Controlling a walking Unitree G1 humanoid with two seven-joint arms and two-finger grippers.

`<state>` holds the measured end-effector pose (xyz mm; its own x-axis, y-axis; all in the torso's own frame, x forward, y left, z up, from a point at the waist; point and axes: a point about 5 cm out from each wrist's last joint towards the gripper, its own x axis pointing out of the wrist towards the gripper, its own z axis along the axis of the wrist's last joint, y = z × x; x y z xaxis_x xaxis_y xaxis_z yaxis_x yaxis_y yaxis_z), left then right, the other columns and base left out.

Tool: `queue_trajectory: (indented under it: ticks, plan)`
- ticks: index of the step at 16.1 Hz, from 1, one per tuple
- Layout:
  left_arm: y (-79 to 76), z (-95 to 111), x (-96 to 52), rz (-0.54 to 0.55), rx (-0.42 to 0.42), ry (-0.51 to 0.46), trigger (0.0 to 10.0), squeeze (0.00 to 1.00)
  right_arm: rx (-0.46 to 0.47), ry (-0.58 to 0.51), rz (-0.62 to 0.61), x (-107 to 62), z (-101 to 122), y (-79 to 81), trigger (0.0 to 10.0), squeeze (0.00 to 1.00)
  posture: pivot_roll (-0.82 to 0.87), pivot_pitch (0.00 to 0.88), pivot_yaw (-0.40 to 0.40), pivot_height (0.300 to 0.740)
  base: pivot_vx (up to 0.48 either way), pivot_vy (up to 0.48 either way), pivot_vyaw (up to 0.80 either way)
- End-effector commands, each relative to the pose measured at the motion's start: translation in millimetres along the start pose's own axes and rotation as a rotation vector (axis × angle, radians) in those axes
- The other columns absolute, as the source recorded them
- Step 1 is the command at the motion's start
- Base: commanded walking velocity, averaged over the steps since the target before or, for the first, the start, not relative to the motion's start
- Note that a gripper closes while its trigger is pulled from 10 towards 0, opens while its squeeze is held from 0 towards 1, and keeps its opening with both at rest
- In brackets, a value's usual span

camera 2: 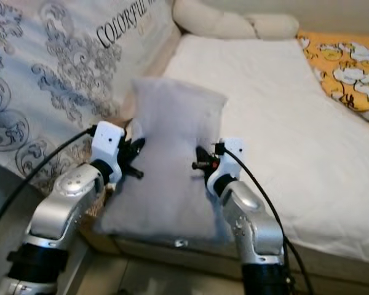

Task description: Clean up the room

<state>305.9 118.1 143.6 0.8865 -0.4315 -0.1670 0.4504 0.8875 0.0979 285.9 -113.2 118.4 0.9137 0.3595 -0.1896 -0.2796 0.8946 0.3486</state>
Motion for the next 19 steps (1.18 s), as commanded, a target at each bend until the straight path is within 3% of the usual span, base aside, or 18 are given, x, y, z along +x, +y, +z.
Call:
queue_trajectory:
  ticks: [1,13,15,19]
  plan:
    - [9.8,4.9,-3.3,0.030,0.017,-0.018,10.0,0.00,-0.007,-0.023,0.063,3.3,5.6,13.3,10.0,0.00,-0.07,0.000,0.026,0.740,0.349,0.000,0.00]
    - [20.1,9.4,2.3,0.033,0.050,-0.020,10.0,0.00,-0.009,-0.010,0.078,4.7,3.5,12.9,10.0,0.00,-0.08,0.000,0.039,0.740,0.335,0.000,0.00]
    - [19.9,9.6,3.4,0.029,0.054,-0.020,10.0,0.00,-0.005,0.001,0.081,4.9,2.1,12.9,10.0,0.00,-0.08,0.000,0.045,0.740,0.326,0.000,-0.80]
    - [19.2,9.0,5.5,0.011,0.058,-0.018,10.0,0.00,-0.030,-0.009,0.065,4.5,2.9,11.8,10.0,0.00,-0.09,0.000,0.055,0.740,0.322,0.000,0.00]
